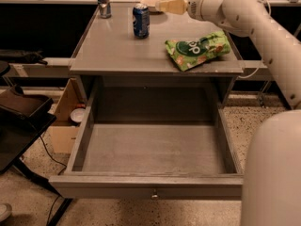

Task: Place pepsi can into top drawer

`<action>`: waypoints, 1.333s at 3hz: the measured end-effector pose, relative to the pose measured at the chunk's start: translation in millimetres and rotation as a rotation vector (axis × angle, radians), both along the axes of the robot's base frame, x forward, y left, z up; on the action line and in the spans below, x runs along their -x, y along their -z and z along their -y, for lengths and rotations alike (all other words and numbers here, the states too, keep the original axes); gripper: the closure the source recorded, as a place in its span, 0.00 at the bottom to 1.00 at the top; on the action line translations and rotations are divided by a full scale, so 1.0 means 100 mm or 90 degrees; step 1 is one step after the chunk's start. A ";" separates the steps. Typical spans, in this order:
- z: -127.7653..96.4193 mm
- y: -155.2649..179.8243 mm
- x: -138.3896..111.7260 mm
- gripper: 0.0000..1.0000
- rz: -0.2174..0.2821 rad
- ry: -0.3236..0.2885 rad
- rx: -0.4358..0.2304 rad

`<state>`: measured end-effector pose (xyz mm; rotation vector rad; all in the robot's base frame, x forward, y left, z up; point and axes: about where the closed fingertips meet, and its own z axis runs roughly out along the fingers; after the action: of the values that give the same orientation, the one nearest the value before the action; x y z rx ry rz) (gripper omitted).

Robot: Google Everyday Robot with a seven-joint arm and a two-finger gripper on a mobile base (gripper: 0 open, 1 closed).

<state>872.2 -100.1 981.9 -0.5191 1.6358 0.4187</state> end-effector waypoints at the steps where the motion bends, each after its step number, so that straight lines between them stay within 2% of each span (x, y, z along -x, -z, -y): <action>1: -0.39 0.23 -0.31 0.00 -0.014 -0.014 -0.003; 2: -0.93 0.61 -0.61 0.00 -0.030 -0.045 -0.017; 3: -1.21 0.81 -0.75 0.00 -0.042 -0.060 -0.032; 4: -1.46 0.81 -0.92 0.26 -0.017 -0.064 -0.048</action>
Offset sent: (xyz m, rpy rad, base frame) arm 0.0885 0.1240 -0.0867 0.0321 0.0602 0.1032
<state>963.8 46.1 900.7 -0.5432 1.6183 0.5618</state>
